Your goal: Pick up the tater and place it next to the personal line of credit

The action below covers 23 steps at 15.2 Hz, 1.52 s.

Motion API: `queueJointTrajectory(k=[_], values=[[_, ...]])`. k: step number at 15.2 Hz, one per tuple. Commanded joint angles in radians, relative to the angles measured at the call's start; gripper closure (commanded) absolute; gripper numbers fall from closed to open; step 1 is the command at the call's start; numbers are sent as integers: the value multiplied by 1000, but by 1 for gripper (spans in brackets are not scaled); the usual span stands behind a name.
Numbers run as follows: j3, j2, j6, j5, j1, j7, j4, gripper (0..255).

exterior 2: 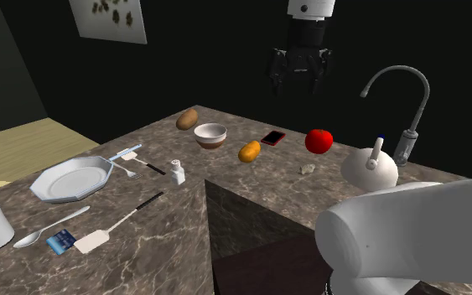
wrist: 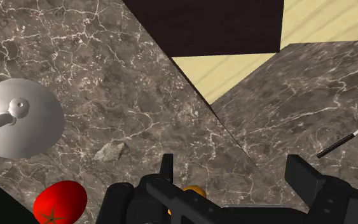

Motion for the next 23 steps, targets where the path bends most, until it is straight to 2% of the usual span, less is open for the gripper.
queueJointTrajectory(k=[1,12,23], values=[[0,0,0,0,0,0,0,0],[52,321,355,27,-43,171,-23,0],[71,719,621,13,-79,339,121,0]])
